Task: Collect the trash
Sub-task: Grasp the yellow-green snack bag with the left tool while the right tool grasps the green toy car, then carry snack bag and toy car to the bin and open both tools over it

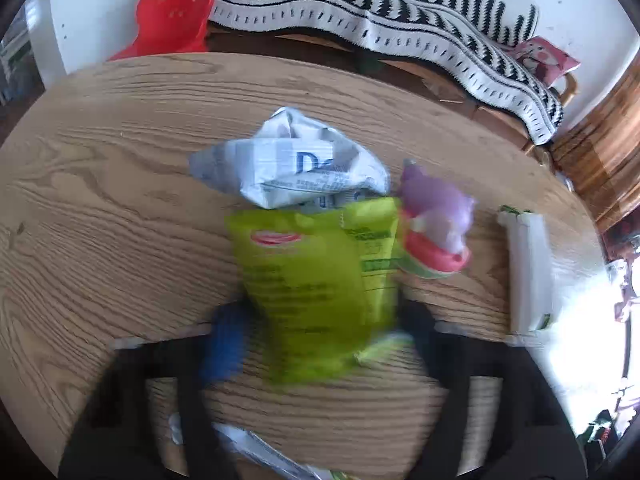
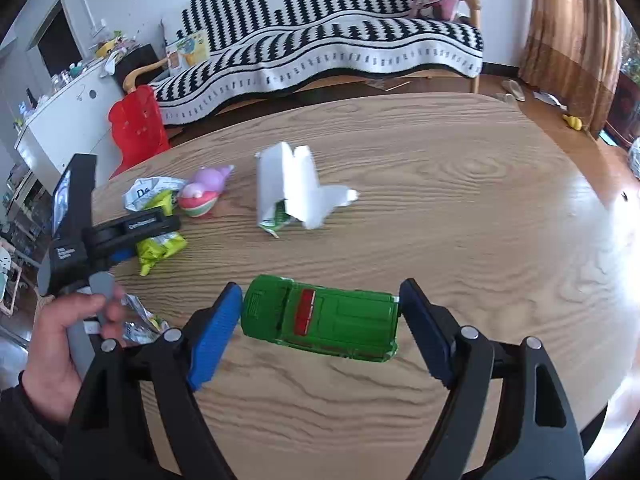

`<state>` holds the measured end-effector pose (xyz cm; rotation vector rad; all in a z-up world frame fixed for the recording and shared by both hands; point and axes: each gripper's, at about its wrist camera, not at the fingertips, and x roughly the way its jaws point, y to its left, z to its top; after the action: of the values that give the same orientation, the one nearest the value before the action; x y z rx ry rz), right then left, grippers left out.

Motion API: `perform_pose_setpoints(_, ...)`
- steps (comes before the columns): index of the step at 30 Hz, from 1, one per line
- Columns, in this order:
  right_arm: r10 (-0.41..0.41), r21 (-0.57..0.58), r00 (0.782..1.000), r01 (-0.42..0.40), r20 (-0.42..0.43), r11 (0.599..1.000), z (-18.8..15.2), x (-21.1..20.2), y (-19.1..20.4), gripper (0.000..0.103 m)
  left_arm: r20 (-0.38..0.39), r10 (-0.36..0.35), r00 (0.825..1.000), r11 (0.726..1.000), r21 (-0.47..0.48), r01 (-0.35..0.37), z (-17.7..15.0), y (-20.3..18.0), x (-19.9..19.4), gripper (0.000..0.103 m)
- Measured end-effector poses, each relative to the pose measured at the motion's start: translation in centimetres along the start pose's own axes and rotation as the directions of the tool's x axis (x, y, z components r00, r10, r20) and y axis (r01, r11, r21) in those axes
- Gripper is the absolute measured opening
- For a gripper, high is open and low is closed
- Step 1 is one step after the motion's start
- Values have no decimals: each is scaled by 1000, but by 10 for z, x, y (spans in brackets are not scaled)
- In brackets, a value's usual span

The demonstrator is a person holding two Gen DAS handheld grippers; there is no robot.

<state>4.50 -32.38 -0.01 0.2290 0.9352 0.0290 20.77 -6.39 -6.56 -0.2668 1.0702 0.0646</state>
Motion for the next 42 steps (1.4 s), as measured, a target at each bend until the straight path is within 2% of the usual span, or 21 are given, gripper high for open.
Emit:
perform_pose_setpoints(2, -11, 2, 1000, 11, 9, 1000, -4, -11, -10, 78, 10, -20, 1000, 1000, 7, 20, -4, -2, -9, 52)
perform_pose_setpoints(6, -40, 22, 999, 40, 27, 999, -15, -35, -38, 78, 67, -5, 998, 995, 105, -2, -18, -20, -39, 51)
perform_pose_setpoints(10, -95, 85, 994, 91, 50, 992, -29, -63, -85, 78, 119, -60, 991, 980, 197, 36, -37, -47, -73, 51)
perform_pose_setpoints(15, -182, 207, 982, 167, 57, 964, -57, -102, -170, 78, 120, -210, 970, 921, 358, 155, -75, -108, -104, 51)
perform_pose_setpoints(18, -247, 288, 968, 226, 38, 931, -81, -123, -227, 78, 110, -296, 949, 862, 458, 217, -110, -154, -118, 51)
perform_pose_setpoints(21, -293, 378, 956, 272, -1, 885, -112, -140, -283, 78, 61, -383, 922, 778, 559, 286, -152, -208, -125, 51)
perform_pose_setpoints(22, -303, 397, 953, 282, -11, 873, -120, -144, -295, 78, 40, -404, 914, 758, 573, 310, -161, -218, -126, 51)
perform_pose_setpoints(23, -318, 424, 948, 300, -30, 855, -132, -149, -314, 79, 0, -438, 899, 721, 597, 352, -179, -237, -127, 51)
perform_pose_setpoints(25, -337, 459, 939, 327, -63, 826, -150, -154, -338, 79, -48, -475, 879, 666, 633, 394, -207, -263, -130, 51)
perform_pose_setpoints(27, -349, 496, 931, 355, -109, 793, -172, -157, -366, 79, -122, -508, 853, 584, 679, 444, -241, -292, -133, 51)
perform_pose_setpoints(29, -337, 518, 928, 370, -160, 772, -189, -153, -386, 79, -190, -538, 821, 508, 705, 495, -270, -318, -135, 52)
perform_pose_setpoints(31, -314, 531, 928, 372, -201, 761, -204, -146, -400, 79, -237, -553, 799, 431, 739, 518, -302, -340, -139, 52)
perform_pose_setpoints(33, -292, 536, 924, 382, -248, 753, -217, -137, -412, 79, -274, -557, 784, 380, 755, 534, -321, -350, -138, 52)
perform_pose_setpoints(37, -243, 541, 920, 378, -307, 751, -234, -123, -426, 79, -339, -532, 776, 303, 780, 548, -361, -375, -127, 52)
perform_pose_setpoints(42, -228, 520, 913, 384, -339, 763, -232, -110, -424, 79, -369, -501, 783, 278, 788, 549, -375, -390, -111, 52)
